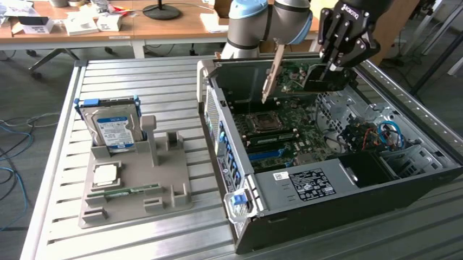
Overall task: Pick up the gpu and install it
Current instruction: 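Insert the gpu into the slot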
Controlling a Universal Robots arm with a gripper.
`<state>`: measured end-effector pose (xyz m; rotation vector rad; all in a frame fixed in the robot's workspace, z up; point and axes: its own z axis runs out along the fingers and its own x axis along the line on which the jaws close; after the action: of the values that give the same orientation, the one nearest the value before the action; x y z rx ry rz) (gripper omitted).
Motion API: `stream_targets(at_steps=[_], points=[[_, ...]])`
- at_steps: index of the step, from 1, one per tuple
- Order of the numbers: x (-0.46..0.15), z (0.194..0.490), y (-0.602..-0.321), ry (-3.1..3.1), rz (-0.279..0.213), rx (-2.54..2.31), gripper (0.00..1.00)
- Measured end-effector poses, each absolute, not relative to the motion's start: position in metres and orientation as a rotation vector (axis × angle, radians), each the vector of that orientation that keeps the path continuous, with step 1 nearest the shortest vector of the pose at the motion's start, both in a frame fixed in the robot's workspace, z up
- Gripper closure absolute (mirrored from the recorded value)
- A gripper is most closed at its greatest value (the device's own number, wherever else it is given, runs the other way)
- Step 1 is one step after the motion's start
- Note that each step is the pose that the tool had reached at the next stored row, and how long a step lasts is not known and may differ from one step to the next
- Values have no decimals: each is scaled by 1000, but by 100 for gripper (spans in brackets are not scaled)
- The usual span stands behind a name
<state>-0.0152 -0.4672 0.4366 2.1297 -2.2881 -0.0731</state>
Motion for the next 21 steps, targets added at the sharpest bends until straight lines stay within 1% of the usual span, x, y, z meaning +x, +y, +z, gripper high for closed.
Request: stream_targets(at_steps=[5,21], points=[[-16,434,-467,-2291,-79,2151,74],[-19,420,-467,-2281,-76,2176,74]])
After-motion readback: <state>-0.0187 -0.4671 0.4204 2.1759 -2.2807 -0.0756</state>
